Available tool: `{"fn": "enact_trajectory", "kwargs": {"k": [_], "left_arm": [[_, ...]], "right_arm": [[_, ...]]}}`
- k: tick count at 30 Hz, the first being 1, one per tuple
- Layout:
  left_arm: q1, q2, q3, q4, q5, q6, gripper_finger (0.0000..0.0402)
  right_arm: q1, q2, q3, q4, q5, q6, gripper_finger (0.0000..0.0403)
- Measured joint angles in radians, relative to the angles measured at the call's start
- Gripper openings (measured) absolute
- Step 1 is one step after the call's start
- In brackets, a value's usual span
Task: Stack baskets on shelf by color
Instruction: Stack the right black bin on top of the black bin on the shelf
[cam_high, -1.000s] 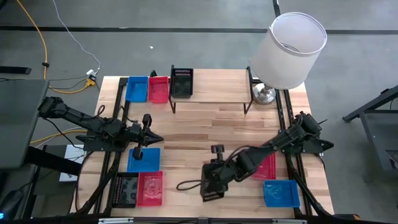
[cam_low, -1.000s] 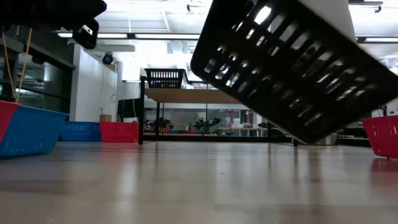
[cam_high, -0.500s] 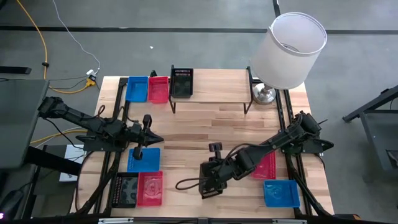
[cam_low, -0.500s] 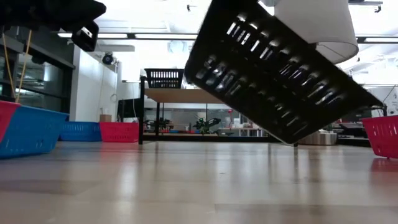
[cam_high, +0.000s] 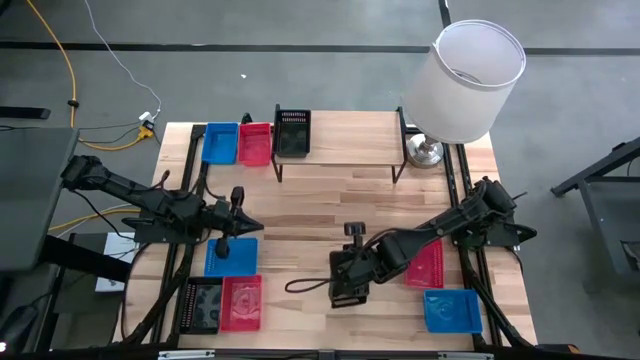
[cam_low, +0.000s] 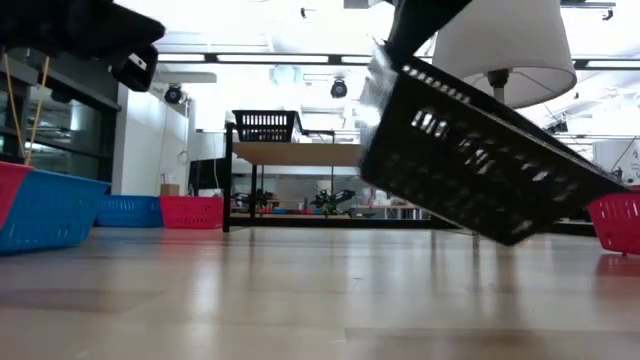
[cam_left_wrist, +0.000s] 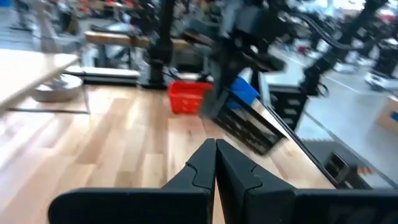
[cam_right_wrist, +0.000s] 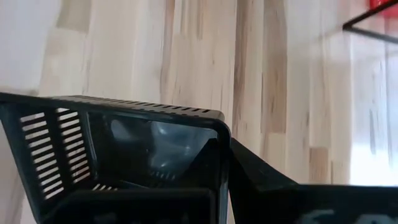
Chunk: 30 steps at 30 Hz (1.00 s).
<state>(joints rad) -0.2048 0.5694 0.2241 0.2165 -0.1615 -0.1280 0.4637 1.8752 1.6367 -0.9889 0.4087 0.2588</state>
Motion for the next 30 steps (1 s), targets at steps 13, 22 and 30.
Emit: {"fn": "enact_trajectory", "kwargs": {"k": [13, 22, 30], "left_arm": [[0.000, -0.014, 0.000, -0.018, -0.045, 0.065, 0.0000], [0.000, -0.029, 0.000, -0.011, -0.059, 0.078, 0.0000], [0.000, -0.029, 0.000, -0.010, -0.059, 0.052, 0.0000]], "right_arm": [[-0.013, -0.351, -0.515, 0.409, 0.002, 0.107, 0.0000], [-0.039, -0.558, -0.779, 0.825, 0.060, -0.006, 0.0000], [-0.079, -0.561, -0.792, 0.904, 0.027, -0.071, 0.0000]]}}
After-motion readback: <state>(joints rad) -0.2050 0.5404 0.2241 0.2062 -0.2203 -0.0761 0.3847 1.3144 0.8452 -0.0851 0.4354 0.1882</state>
